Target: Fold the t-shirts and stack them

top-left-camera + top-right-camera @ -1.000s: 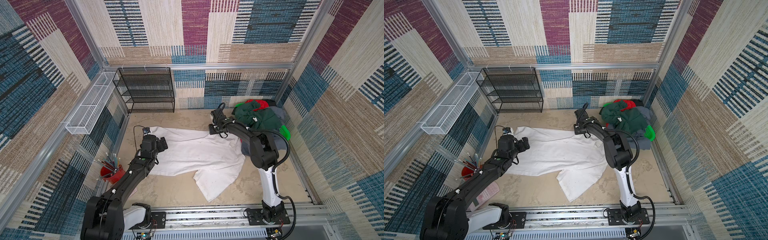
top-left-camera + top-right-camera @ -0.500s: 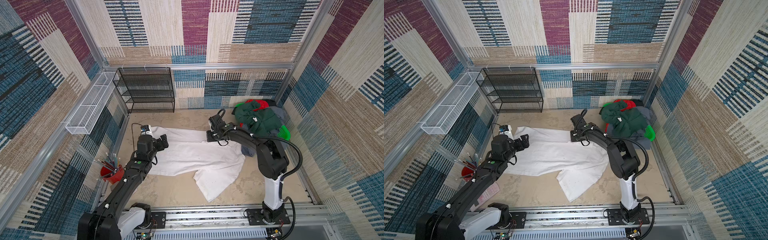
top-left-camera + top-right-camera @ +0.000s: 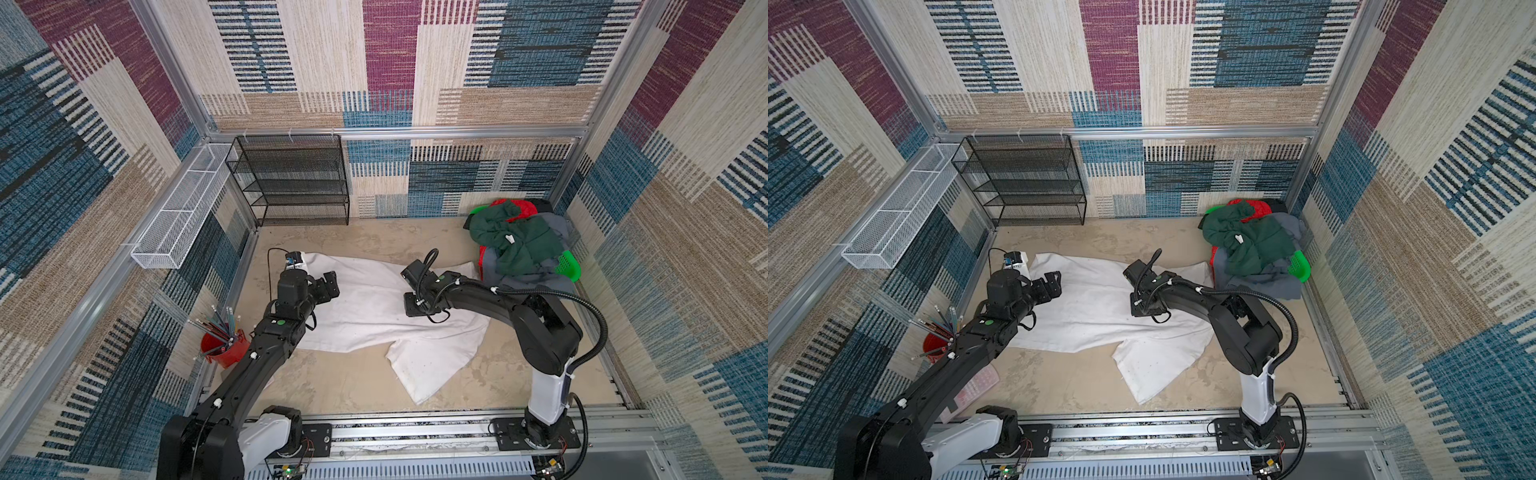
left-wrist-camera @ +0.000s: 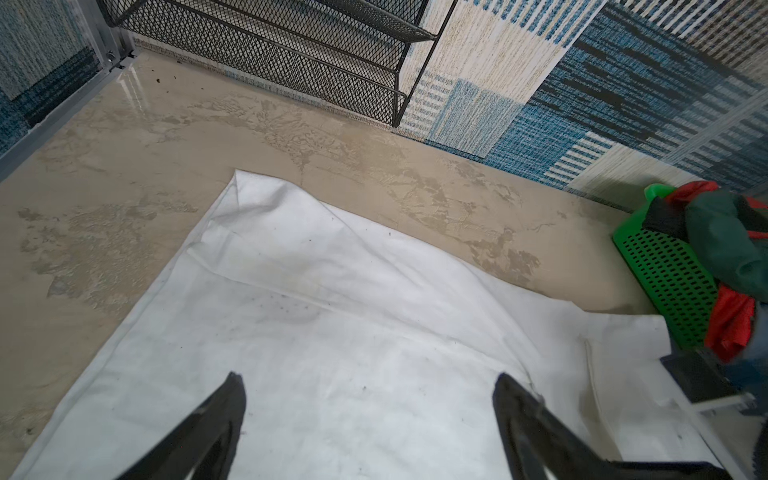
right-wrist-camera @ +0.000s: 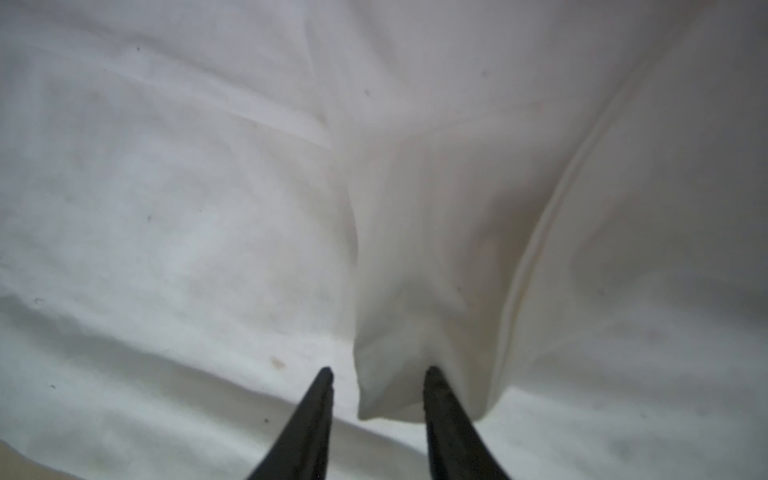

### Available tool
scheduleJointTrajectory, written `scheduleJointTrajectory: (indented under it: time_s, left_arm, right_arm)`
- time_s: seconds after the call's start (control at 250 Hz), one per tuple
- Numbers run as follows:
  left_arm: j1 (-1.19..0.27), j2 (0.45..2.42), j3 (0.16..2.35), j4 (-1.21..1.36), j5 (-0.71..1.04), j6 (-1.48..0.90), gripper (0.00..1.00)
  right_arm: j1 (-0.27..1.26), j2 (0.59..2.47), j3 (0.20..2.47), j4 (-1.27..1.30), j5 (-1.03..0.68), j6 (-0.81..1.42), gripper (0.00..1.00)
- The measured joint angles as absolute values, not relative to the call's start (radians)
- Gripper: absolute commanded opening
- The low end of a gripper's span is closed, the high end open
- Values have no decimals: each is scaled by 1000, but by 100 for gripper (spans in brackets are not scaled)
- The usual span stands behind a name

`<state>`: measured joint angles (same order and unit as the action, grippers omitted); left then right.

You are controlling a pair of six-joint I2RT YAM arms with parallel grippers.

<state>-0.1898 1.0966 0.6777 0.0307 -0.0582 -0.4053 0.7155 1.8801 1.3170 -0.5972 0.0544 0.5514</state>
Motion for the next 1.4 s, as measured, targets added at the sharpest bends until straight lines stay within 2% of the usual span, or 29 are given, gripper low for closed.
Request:
scheduleJointTrajectory:
  time_s: [0.06, 0.148, 0.324, 0.508, 0.728, 0.876, 0.968, 1.208, 1.348, 1.4]
  left_arm:
    - [-190, 1093, 676, 30, -49, -415, 93]
    - [-190, 1089, 673, 30, -46, -418, 93]
    - [-190, 1063, 664, 31, -16, -430, 93]
    - [-198, 1045, 663, 31, 45, -453, 93]
    - [-212, 1034, 664, 31, 86, -470, 93]
    - [-217, 1034, 664, 31, 93, -472, 92]
    - [-219, 1035, 664, 31, 95, -472, 92]
    - [-223, 1040, 664, 31, 95, -475, 91]
    - [-223, 1044, 666, 31, 94, -476, 91]
    - [-224, 1048, 666, 32, 94, -476, 91]
  right_arm:
    - [716, 1852, 1332, -597, 68, 553, 80]
    - [715, 1835, 1369, -596, 106, 549, 85]
    - [647, 1861, 1446, -591, 163, 503, 85]
    - [534, 1964, 1518, -593, 237, 427, 78]
    - [509, 2087, 1586, -619, 299, 342, 73]
    - [497, 2096, 1586, -622, 299, 321, 63]
    - [492, 2105, 1581, -623, 299, 313, 51]
    - [493, 2103, 1559, -613, 299, 302, 31]
    - [493, 2051, 1509, -588, 296, 303, 20]
    - [493, 2026, 1489, -579, 295, 303, 13]
